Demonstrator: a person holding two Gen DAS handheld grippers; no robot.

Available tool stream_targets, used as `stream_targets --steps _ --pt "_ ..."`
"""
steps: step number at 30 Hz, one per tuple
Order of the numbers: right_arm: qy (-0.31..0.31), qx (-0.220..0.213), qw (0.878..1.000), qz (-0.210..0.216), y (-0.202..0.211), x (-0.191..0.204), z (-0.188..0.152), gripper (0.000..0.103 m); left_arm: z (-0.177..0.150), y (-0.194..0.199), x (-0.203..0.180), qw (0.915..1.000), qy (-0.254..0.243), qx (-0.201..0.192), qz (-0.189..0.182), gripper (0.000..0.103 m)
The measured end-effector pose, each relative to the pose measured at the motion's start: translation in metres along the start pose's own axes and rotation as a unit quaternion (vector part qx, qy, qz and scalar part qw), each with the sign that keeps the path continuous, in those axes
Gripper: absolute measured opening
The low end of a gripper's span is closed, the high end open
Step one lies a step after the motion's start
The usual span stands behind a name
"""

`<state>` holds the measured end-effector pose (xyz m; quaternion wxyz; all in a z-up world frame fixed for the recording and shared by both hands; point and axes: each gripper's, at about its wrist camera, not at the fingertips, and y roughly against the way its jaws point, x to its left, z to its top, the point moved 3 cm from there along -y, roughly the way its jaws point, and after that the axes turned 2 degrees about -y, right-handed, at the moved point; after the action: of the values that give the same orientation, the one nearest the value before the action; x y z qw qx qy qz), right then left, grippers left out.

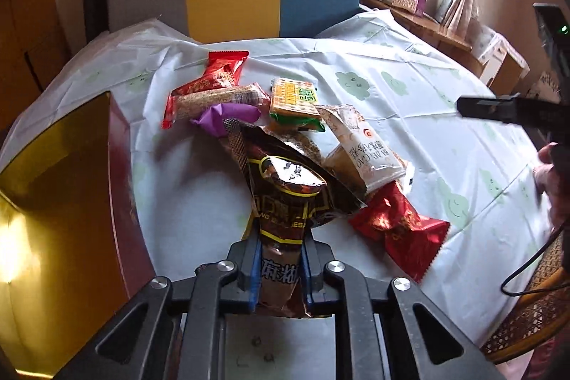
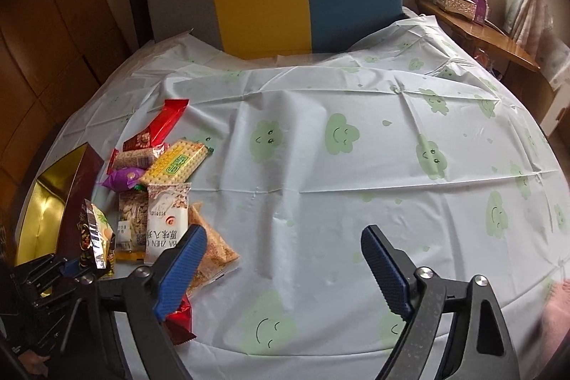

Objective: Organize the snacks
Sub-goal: 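Grasp the dark chocolate snack bag with the left gripper, then drop dark bag into gold box with left gripper while right gripper grasps white bag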

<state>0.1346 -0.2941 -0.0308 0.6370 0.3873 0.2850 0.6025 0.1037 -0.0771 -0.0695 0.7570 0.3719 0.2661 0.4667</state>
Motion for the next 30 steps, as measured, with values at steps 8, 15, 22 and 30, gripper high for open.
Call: stream_targets --steps 8,15,22,30 --pt "0.074 0.033 0.995 0.050 -0.026 0.068 -0.007 0.074 -0.003 0.045 0.006 0.9979 0.031 -0.038 -0.041 0.017" --pt "0.061 0.062 0.994 0.066 -0.052 0.078 -0.004 0.075 0.014 0.096 0.058 0.9904 0.099 -0.083 -0.049 0.017" --pt "0.067 0.066 0.993 0.072 -0.065 0.084 -0.004 0.073 0.018 0.091 0.149 0.9751 0.210 -0.069 -0.011 0.017" --pt "0.101 0.065 0.990 0.070 -0.067 0.091 -0.008 0.040 0.015 0.034 0.191 0.9611 0.276 -0.009 -0.005 0.017"
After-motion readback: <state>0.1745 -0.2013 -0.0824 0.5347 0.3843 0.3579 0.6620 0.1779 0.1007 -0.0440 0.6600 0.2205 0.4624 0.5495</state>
